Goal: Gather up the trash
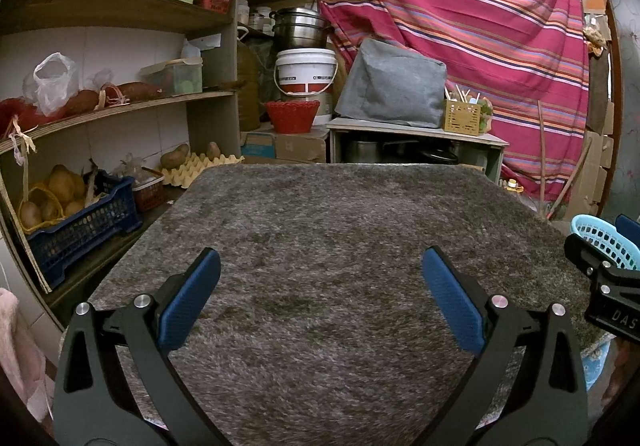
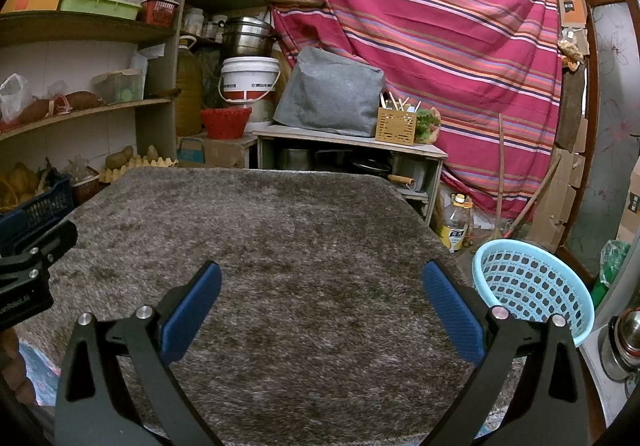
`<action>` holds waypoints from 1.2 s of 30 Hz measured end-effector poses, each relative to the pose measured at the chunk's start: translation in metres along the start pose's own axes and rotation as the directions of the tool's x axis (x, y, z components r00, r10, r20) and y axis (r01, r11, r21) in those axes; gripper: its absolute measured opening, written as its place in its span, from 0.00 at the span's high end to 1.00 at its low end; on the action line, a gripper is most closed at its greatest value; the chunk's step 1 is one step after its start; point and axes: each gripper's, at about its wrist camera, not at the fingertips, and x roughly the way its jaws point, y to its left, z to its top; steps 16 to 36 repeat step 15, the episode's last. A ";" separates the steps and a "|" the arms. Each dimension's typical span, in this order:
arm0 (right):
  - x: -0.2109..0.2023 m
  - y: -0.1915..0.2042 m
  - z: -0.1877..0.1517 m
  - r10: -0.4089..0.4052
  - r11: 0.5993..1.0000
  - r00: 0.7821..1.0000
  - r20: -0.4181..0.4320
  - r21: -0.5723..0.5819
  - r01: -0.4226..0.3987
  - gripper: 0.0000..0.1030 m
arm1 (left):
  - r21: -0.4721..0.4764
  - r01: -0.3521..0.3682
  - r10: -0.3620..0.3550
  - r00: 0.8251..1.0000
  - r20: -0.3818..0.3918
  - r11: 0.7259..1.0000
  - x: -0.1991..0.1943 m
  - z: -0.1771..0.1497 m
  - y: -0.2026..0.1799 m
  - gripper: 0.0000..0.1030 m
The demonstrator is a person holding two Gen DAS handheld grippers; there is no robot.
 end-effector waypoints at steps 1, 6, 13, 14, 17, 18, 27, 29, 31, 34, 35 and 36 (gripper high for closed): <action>0.000 0.000 0.000 -0.001 1.000 1.000 -0.001 0.000 0.001 0.04 | 0.000 0.001 -0.001 1.000 0.000 1.000 0.000 0.000 0.000 0.05; 0.000 0.000 -0.001 -0.003 1.000 1.000 0.000 -0.001 0.003 0.04 | 0.001 0.002 -0.002 1.000 0.003 1.000 0.001 0.001 0.001 0.05; -0.001 -0.002 -0.002 -0.006 1.000 1.000 -0.002 0.003 0.006 0.04 | 0.005 0.003 -0.003 1.000 0.002 1.000 0.005 0.003 0.002 0.05; -0.001 -0.002 -0.001 -0.007 1.000 1.000 -0.002 0.003 0.007 0.04 | 0.005 0.004 -0.004 1.000 0.003 1.000 0.005 0.004 0.002 0.05; -0.001 -0.002 0.000 -0.007 1.000 1.000 -0.002 0.002 0.007 0.04 | 0.006 0.004 -0.004 1.000 0.003 1.000 0.005 0.004 0.002 0.05; -0.001 -0.002 0.000 -0.007 1.000 1.000 -0.002 0.002 0.007 0.04 | 0.006 0.004 -0.004 1.000 0.003 1.000 0.005 0.004 0.002 0.05; -0.001 -0.002 0.000 -0.007 1.000 1.000 -0.002 0.002 0.007 0.04 | 0.006 0.004 -0.004 1.000 0.003 1.000 0.005 0.004 0.002 0.05; -0.001 -0.002 0.000 -0.007 1.000 1.000 -0.002 0.002 0.007 0.04 | 0.006 0.004 -0.004 1.000 0.003 1.000 0.005 0.004 0.002 0.05; -0.001 -0.002 0.000 -0.007 1.000 1.000 -0.002 0.002 0.007 0.04 | 0.006 0.004 -0.004 1.000 0.003 1.000 0.005 0.004 0.002 0.05; -0.001 -0.002 0.000 -0.007 1.000 1.000 -0.002 0.002 0.007 0.04 | 0.006 0.004 -0.004 1.000 0.003 1.000 0.005 0.004 0.002 0.05; -0.001 -0.002 0.000 -0.007 1.000 1.000 -0.002 0.002 0.007 0.04 | 0.006 0.004 -0.004 1.000 0.003 1.000 0.005 0.004 0.002 0.05; -0.001 -0.002 0.000 -0.007 1.000 1.000 -0.002 0.002 0.007 0.04 | 0.006 0.004 -0.004 1.000 0.003 1.000 0.005 0.004 0.002 0.05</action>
